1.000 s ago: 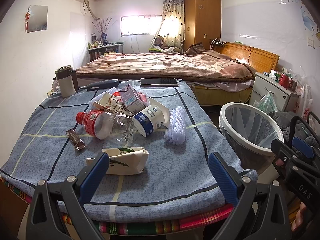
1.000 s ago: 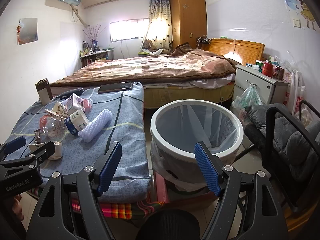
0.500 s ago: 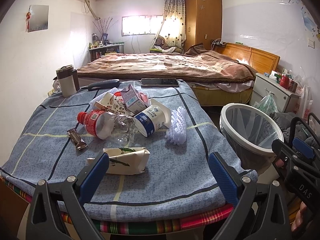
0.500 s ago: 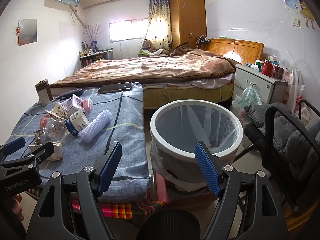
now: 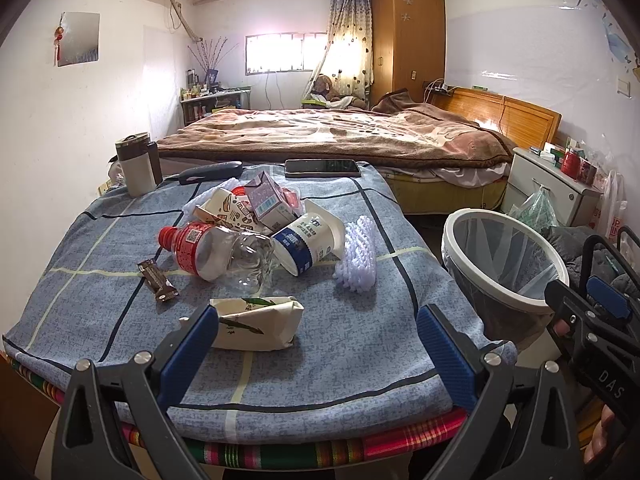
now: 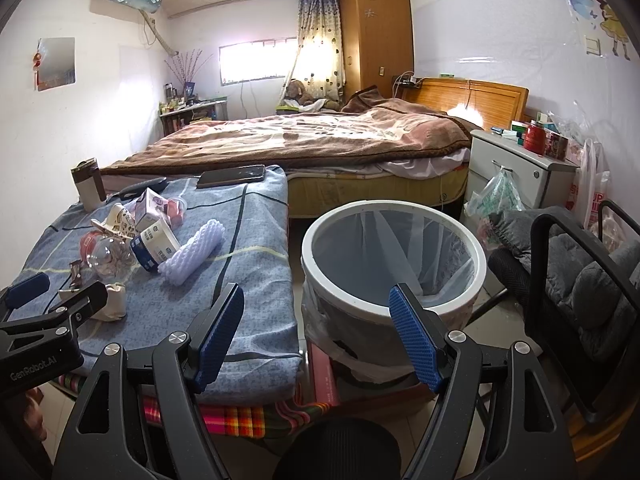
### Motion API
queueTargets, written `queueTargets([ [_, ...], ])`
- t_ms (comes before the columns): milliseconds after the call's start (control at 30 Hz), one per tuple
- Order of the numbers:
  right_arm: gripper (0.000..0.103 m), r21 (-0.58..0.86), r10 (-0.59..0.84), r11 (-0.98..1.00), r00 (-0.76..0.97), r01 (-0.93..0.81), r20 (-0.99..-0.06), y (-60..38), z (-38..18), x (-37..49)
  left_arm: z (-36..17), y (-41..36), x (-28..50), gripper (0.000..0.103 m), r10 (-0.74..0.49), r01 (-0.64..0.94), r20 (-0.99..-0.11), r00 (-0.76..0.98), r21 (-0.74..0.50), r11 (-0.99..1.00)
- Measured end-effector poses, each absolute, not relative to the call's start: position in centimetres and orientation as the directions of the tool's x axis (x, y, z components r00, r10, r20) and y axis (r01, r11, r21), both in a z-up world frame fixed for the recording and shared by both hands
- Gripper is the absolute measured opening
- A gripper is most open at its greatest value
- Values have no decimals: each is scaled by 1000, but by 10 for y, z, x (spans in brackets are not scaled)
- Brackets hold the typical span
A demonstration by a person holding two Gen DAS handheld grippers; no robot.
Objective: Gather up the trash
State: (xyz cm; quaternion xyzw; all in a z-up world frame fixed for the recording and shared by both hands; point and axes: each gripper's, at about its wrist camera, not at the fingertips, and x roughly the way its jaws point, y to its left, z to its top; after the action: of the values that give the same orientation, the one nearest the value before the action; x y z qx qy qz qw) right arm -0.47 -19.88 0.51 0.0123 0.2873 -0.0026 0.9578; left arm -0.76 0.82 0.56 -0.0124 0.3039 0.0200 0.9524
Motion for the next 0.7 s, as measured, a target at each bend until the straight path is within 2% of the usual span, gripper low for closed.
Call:
queueTargets([
  [700, 76, 23, 2, 1000, 834, 13, -552, -199, 5, -5, 4, 8, -10, 101, 27, -44, -580, 814, -14, 999],
])
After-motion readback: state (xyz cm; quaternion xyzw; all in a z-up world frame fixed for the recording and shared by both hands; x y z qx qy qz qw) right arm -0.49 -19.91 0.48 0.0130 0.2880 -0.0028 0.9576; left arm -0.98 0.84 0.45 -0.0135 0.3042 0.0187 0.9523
